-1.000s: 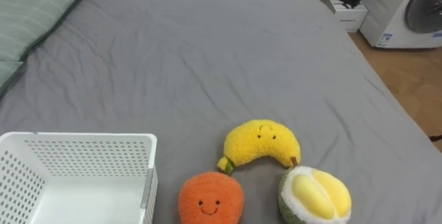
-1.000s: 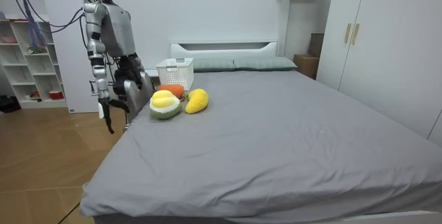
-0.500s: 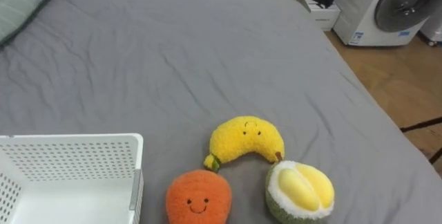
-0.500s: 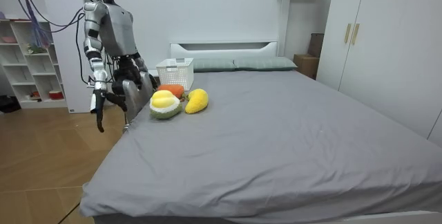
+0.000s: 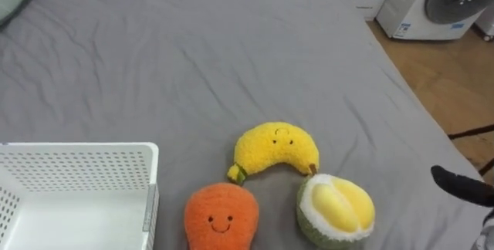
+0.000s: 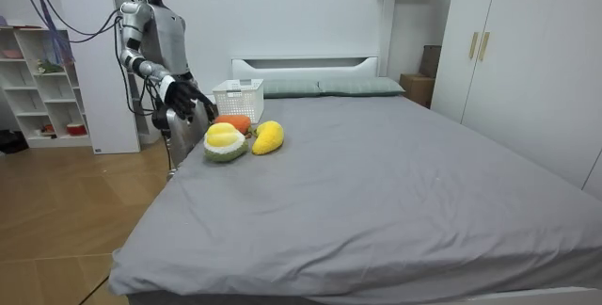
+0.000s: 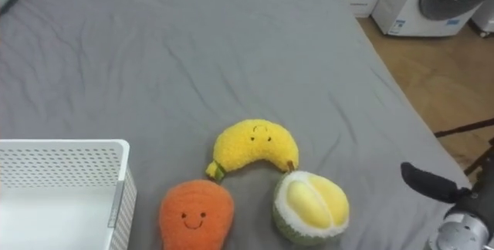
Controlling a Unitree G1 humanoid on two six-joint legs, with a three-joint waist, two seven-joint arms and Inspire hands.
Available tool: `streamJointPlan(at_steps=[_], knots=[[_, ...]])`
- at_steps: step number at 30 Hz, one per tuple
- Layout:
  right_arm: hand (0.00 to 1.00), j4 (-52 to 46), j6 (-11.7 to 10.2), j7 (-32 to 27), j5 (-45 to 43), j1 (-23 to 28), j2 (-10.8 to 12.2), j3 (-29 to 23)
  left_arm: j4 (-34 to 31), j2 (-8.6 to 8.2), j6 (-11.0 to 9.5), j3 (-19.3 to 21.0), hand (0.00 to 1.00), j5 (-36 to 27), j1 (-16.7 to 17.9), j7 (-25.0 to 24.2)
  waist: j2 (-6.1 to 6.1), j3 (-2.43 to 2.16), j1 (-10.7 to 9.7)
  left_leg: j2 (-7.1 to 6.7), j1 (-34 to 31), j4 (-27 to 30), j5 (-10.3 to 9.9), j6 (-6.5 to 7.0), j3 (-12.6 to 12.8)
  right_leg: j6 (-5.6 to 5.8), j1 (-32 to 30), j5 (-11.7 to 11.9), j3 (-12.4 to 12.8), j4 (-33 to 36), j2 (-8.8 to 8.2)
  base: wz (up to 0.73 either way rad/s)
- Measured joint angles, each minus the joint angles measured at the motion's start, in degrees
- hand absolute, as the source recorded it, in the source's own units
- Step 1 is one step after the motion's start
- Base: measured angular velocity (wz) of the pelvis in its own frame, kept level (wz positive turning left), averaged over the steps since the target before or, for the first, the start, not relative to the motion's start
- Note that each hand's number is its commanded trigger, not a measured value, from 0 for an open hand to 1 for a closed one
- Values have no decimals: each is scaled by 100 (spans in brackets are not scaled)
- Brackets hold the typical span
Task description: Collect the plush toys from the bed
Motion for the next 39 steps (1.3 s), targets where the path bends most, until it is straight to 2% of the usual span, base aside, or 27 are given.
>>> streamJointPlan(at_steps=[1,7,14,20,26,28,30,34,39], knots=[[0,-181,-4,51,-156,-4,-1,110,0,2,0,-21,0,-8,-14,0,12,8,33,1,9,0,1,0,1,-1,6,1,9,0,1,0],[0,-279,-6,158,-796,-112,-2,619,0,-46,-38,-103,0,-6,-14,3,43,-12,194,2,34,2,4,0,1,-9,20,9,-9,13,0,0],[0,-278,1,441,-850,-93,-6,765,-142,-114,-37,-266,0,7,78,30,106,-22,223,6,21,0,3,-1,-28,-8,16,8,-63,60,-13,2],[0,-185,55,1027,-1105,-69,-13,966,-172,-93,-32,-206,0,46,80,-46,87,-34,234,0,11,18,3,-1,-44,-9,21,5,-58,63,-17,0],[0,304,70,1723,-1491,-87,-11,998,-152,-67,-21,-100,0,62,85,-190,4,-57,232,-10,19,60,4,1,-92,-8,52,4,-103,40,-24,2],[0,417,189,2062,-1806,-88,-12,1004,-153,-67,29,-81,0,62,100,-244,-45,-60,250,-11,3,59,3,2,-94,-8,42,4,-103,47,-28,0],[0,506,301,2316,-1989,-88,-12,1035,-155,-55,116,-84,0,62,103,-259,-27,-35,257,-11,-2,58,1,3,-99,-9,42,3,-109,48,-30,0],[0,765,553,2970,-2305,-89,-12,1153,-168,-22,255,-83,0,61,127,-282,-115,-37,317,-21,-11,56,1,3,-120,-12,48,-9,-157,46,-50,2],[0,1139,681,3569,-2638,-88,-12,1347,-168,29,311,-81,0,65,124,-289,-198,-31,390,-33,0,93,-1,7,-185,-8,131,-8,-194,-38,-53,8]])
